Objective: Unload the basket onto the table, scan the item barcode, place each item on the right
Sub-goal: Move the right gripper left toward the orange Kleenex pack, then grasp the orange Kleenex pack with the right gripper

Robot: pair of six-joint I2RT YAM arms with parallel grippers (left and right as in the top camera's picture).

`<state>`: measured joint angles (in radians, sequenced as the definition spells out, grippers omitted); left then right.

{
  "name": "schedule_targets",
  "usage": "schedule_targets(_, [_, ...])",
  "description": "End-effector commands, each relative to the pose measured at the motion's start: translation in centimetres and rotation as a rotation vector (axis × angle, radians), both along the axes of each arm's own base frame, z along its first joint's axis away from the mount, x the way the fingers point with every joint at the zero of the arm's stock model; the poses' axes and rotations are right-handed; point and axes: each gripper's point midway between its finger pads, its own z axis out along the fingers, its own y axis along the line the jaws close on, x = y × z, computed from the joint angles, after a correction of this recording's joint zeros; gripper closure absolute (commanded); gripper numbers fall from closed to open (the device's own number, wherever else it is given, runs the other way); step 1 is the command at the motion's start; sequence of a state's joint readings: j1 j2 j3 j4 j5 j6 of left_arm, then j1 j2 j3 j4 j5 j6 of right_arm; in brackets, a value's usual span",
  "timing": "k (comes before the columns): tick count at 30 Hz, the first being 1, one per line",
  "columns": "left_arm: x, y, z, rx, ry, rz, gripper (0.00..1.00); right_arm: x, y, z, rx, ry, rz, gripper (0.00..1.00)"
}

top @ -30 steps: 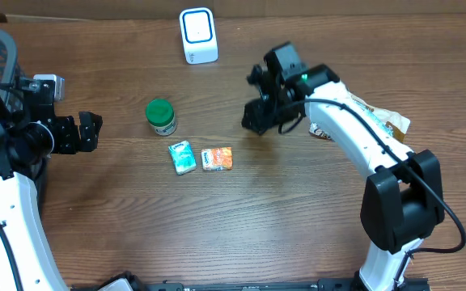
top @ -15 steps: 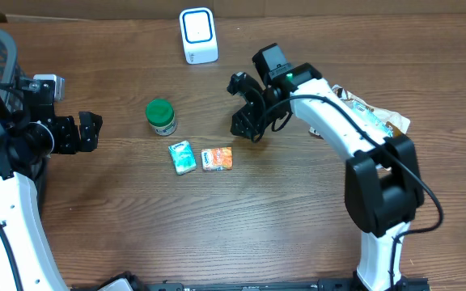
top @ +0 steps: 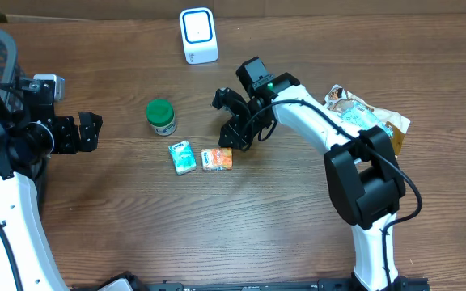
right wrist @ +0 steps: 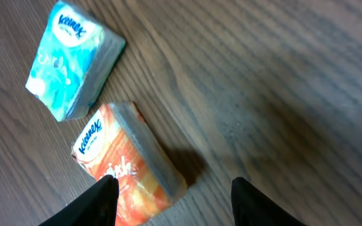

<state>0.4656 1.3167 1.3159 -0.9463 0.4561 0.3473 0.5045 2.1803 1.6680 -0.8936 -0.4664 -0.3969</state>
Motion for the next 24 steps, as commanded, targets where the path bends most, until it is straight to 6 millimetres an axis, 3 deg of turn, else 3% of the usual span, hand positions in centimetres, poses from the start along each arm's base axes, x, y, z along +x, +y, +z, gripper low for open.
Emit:
schedule_targets(1, [0.1,0.1,0.0,0.002,-0.002,-0.003,0.0,-1.0,0.3,-0.5,0.026,0.03,0.044,0.45])
schedule_targets(8, [0.1,0.1,0.0,0.002,-0.002,-0.003,0.0,-2.1,0.7,-2.3,0.042,0.091,0.068,0.5])
schedule_targets(19, [0.1,0.1,0.0,0.002,-0.002,-0.003,0.0,-3.0,0.3,-2.8,0.015,0.171,0.014,0.96])
schedule_targets(24, [0.1,0.1,0.0,0.002,-0.002,-0.003,0.0,-4.4,0.2,-2.1,0.043,0.257,0.011,0.96])
